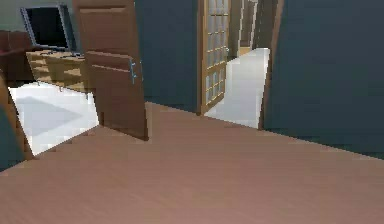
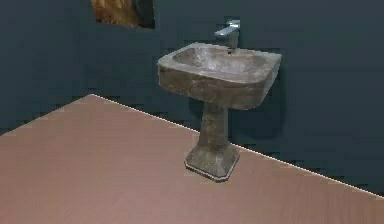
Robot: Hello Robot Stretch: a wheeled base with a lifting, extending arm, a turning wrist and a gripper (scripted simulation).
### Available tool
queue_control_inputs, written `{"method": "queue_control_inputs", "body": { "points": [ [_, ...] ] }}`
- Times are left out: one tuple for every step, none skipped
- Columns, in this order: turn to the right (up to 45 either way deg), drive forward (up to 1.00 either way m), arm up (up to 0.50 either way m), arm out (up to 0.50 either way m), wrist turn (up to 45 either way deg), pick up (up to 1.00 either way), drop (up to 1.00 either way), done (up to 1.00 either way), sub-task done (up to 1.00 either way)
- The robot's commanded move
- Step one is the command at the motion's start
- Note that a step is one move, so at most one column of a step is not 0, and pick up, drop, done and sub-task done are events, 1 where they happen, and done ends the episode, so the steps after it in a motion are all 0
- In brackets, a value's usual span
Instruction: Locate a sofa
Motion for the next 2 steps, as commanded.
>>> {"method": "queue_control_inputs", "body": {
  "points": [
    [12.0, 0.0, 0.0, 0.0, 0.0, 0.0, 0.0, 0.0, 0.0],
    [3.0, 0.0, 0.0, 0.0, 0.0, 0.0, 0.0, 0.0, 0.0]
  ]
}}
